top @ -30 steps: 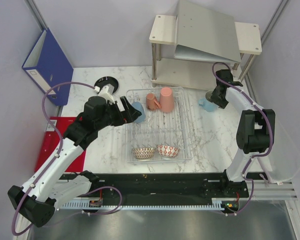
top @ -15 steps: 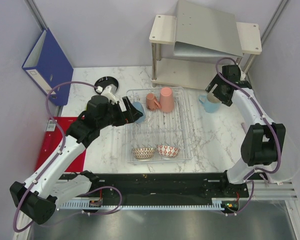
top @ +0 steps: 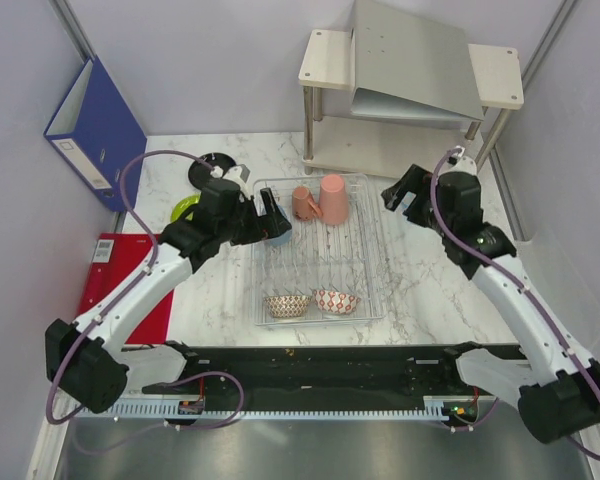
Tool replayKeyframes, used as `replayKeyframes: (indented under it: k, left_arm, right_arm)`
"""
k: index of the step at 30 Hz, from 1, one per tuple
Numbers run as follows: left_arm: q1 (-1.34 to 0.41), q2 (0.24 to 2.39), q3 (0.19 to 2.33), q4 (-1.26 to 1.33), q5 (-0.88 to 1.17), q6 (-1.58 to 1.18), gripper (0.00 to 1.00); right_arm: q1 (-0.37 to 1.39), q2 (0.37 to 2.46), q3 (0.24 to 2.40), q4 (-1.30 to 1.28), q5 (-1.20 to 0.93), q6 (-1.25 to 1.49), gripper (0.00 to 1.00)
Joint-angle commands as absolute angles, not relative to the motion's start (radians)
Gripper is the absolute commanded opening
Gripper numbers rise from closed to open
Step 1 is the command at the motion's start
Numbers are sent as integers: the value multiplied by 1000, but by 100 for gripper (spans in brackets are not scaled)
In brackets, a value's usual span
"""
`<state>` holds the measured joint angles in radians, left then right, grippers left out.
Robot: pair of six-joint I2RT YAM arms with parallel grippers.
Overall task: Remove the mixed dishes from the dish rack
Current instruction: Pick up the cup from the dish rack.
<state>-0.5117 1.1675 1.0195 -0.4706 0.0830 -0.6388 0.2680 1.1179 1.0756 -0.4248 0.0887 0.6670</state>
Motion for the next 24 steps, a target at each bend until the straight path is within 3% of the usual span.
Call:
replayKeyframes:
  k: [1,16,24]
  left_arm:
    - [-526,1276,1114,-398,38,-572,99]
    - [-554,1577,1411,-471,-320,-463,99]
    - [-554,1609,1359,-502,-285,-413,97]
  right_arm:
    - [368,997,896,-212,92,612,98]
    - [462,874,721,-146,92,514,95]
    - [463,899,704,-121,97,511,95]
